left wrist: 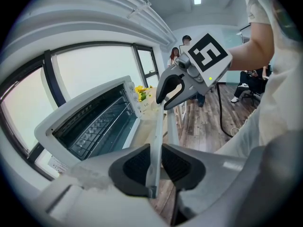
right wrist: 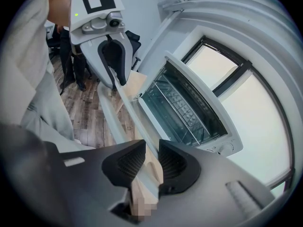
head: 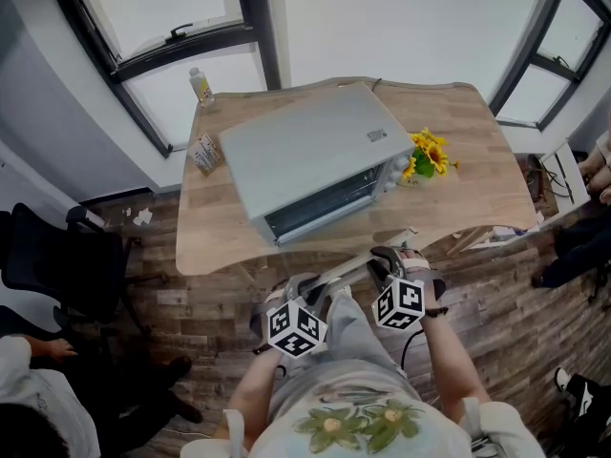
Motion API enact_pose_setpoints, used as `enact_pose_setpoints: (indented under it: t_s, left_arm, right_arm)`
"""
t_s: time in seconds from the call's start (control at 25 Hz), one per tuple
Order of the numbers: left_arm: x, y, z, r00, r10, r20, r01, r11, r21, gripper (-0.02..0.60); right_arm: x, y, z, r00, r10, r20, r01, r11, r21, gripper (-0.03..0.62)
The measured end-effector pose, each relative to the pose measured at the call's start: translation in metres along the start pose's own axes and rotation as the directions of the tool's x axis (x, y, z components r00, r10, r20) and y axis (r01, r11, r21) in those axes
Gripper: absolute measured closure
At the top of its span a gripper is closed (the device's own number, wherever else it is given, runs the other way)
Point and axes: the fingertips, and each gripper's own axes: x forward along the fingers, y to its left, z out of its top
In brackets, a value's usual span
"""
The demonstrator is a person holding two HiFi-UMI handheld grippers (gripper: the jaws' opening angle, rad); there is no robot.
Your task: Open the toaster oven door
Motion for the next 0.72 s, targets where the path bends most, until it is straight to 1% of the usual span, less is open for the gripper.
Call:
enact_pose_setpoints:
  t_s: [0.72]
  left_arm:
    - [0.009,-0.018,-0.011,0.999,-0.034,-0.041,0.035,0.999,0.003,0.492]
  right_arm:
    - [0.004,0.018,-0.013,0.999,0.032,-0.012,-0.031,0.999,0.020,0.500]
